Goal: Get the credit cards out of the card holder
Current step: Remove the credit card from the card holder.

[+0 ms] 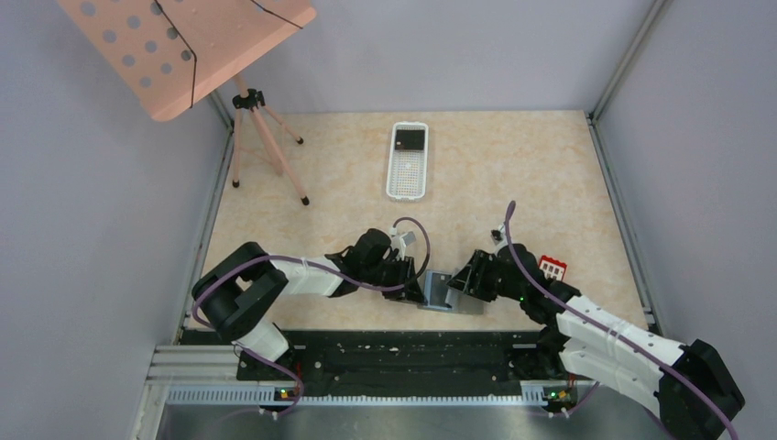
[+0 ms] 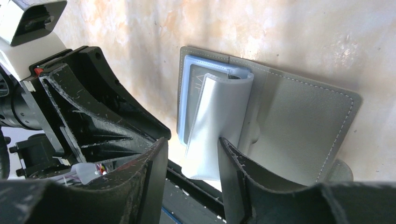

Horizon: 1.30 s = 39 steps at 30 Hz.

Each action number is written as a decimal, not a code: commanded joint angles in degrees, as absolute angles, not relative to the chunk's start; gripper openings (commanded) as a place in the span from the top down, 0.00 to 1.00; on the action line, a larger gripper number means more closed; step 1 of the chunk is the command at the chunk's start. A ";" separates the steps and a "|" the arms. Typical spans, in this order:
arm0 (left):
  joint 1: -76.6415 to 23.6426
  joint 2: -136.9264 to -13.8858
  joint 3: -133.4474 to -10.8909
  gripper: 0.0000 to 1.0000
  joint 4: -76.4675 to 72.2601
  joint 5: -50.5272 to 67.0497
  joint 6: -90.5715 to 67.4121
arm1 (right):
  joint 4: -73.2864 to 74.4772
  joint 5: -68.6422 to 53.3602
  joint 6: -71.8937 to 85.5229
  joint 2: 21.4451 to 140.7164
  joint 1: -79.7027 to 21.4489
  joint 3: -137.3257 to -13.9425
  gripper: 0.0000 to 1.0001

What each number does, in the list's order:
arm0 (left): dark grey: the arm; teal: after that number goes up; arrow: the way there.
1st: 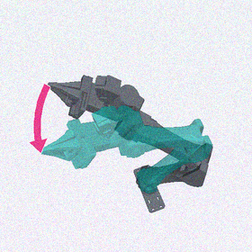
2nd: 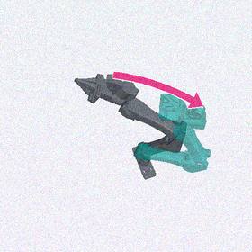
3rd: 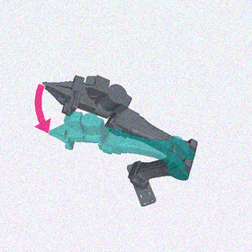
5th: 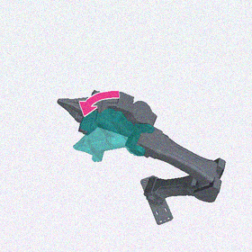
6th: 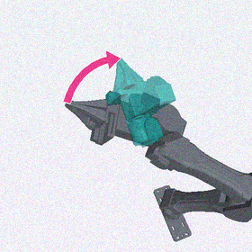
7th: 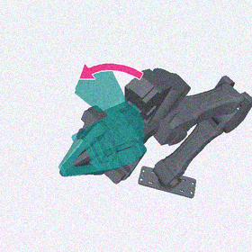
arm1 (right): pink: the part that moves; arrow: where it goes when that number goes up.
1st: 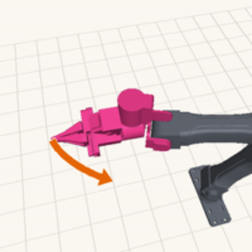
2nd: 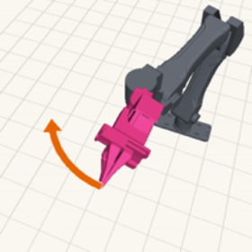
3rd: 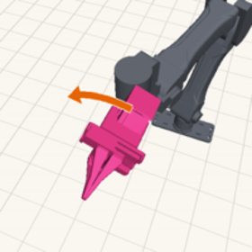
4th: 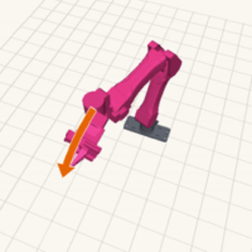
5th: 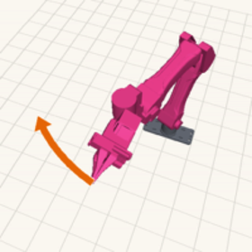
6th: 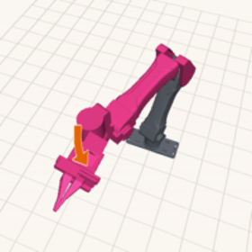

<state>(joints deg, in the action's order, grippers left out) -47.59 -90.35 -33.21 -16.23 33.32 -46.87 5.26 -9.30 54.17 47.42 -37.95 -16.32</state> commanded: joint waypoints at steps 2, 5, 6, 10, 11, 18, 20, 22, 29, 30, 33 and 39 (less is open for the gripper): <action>-47.82 -86.36 -34.24 0.69 -15.83 32.25 -46.45 | 5.51 -7.54 53.87 46.25 -37.71 -17.52 0.60; -47.87 -86.13 -35.67 0.69 -14.28 32.04 -45.75 | 9.62 -4.26 53.77 44.72 -37.71 -18.05 0.65; -47.83 -86.19 -35.96 0.70 -14.29 32.12 -45.75 | 11.21 -2.96 53.74 44.12 -37.77 -18.24 0.65; -47.82 -86.25 -36.25 0.70 -14.98 32.52 -46.33 | 16.78 -0.28 53.69 42.22 -37.71 -18.65 0.65; -47.86 -86.15 -36.24 0.70 -14.99 32.60 -46.40 | 18.01 1.18 53.93 41.67 -37.72 -18.90 0.65; -47.81 -87.23 -37.86 0.71 -15.40 33.41 -45.72 | 27.45 3.23 54.74 38.41 -37.67 -24.62 0.57; -47.81 -88.25 -38.38 0.71 -15.98 34.07 -45.77 | 28.18 2.85 54.47 37.26 -37.68 -26.50 0.57; -47.57 -89.04 -39.13 0.72 -15.47 34.15 -45.47 | 27.17 1.47 53.58 36.47 -37.71 -27.74 0.59; -47.39 -91.68 -39.91 0.78 -18.26 34.91 -46.81 | 15.49 -5.85 52.76 38.03 -37.71 -25.92 0.68; -47.37 -92.32 -39.85 0.79 -18.98 35.24 -47.26 | 13.76 -6.65 53.02 39.23 -37.71 -25.19 0.69; -47.37 -93.91 -38.98 0.81 -21.84 34.88 -47.95 | 8.05 -8.83 54.06 43.09 -37.71 -22.72 0.69; -47.38 -97.31 -38.49 0.88 -22.59 34.57 -47.05 | -1.47 -12.17 51.90 49.54 -37.69 -16.98 0.66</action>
<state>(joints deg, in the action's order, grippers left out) -47.51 -95.74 -38.26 -19.05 34.06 -47.72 7.18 -8.99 53.82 47.24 -37.95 -19.59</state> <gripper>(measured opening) 0.135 0.327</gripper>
